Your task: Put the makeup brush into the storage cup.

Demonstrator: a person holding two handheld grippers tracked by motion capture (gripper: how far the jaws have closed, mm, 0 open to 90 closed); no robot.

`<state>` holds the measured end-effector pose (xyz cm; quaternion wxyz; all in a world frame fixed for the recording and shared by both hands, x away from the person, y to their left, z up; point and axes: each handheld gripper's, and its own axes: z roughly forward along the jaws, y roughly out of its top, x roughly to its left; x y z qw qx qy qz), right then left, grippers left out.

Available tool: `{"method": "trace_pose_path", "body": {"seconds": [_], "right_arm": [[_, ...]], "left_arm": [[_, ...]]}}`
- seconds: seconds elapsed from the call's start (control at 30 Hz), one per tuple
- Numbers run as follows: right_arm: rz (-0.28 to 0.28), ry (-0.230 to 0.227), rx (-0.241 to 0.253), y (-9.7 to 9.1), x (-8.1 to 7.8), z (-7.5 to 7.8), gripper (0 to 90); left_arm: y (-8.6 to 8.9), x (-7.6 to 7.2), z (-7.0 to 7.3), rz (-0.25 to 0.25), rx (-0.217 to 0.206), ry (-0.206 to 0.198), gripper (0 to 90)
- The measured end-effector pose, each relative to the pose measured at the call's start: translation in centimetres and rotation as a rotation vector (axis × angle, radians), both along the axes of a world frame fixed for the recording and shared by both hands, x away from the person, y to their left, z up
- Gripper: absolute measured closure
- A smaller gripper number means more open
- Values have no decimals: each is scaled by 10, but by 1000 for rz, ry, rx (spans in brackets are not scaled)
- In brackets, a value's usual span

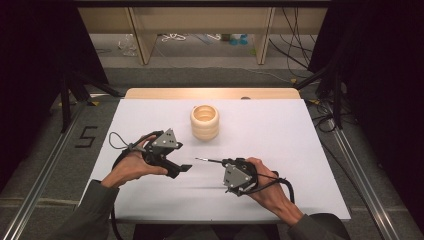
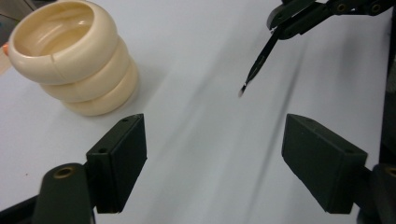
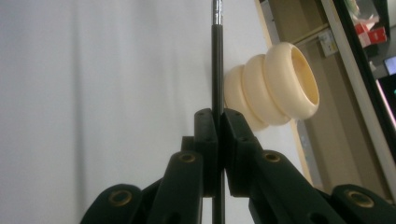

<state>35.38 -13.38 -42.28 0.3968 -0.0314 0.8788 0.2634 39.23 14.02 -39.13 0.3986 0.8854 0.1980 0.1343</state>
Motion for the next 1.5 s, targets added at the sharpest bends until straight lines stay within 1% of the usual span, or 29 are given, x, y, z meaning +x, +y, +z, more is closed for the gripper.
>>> {"method": "trace_pose_path", "body": {"seconds": [0.03,0.07,0.1,0.13,0.2,0.23,0.27,0.3,0.33,0.37,0.4,0.47,0.5,0.53,0.57,0.6,0.67,0.73,0.87,0.93,0.97,1.03,1.07,1.1,1.17,1.3,1.47,1.5], "right_arm": [[-36,31,36,-2,0,0,854],[-46,43,61,-3,1,1,854],[-48,65,89,-4,2,1,854],[-60,103,126,-5,1,1,854],[-67,116,154,-8,3,2,854],[-69,130,167,-9,4,2,854],[-75,137,189,-10,5,2,854],[-66,145,193,-12,7,3,854],[-73,147,212,-12,8,2,854],[-72,154,229,-13,9,2,854],[-76,171,242,-14,9,3,854],[-79,197,290,-16,11,4,854],[-81,206,308,-16,12,4,854],[-81,222,334,-17,12,4,854],[-84,234,357,-18,14,4,854],[-83,242,374,-18,15,4,854],[-87,276,418,-20,17,4,854],[-91,283,448,-21,19,4,854],[-90,310,491,-21,20,4,854],[-86,324,516,-20,21,4,854],[-86,324,521,-20,21,4,854],[-88,340,541,-20,22,4,854],[-90,348,551,-20,23,4,854],[-90,347,550,-20,23,3,854],[-91,361,570,-19,25,3,854],[-91,385,590,-17,27,1,854],[-86,398,614,-15,30,0,854],[-86,408,621,-15,30,-1,854]], "left_arm": [[0,0,-1,-1,-11,-14,212],[0,-1,-2,14,-28,-10,210],[-1,-2,-4,23,-42,-11,209],[-1,-2,-5,27,-52,-18,204],[-1,-3,-8,44,-88,-20,195],[-1,-4,-10,52,-96,-18,195],[0,-4,-11,49,-88,-20,195],[0,-4,-12,67,-107,-25,194],[1,-4,-13,71,-111,-24,193],[1,-4,-13,82,-134,-25,195],[1,-4,-14,90,-153,-17,197],[1,-5,-15,114,-165,-26,196],[2,-5,-16,116,-171,-30,197],[1,-5,-17,120,-190,-30,197],[1,-5,-17,124,-198,-19,197],[1,-5,-18,130,-205,-23,197],[1,-5,-18,144,-222,-27,199],[1,-5,-18,145,-234,-21,199],[0,-6,-18,154,-276,-22,201],[-1,-7,-18,163,-285,-23,203],[-1,-7,-18,163,-292,-24,203],[-1,-6,-18,163,-296,-32,204],[-1,-7,-18,172,-309,-27,205],[-1,-7,-17,173,-306,-39,206],[-1,-7,-17,177,-317,-37,208],[-1,-7,-18,181,-337,-34,214],[-3,-8,-18,186,-361,-24,218],[-3,-7,-18,187,-368,-23,223]]}}
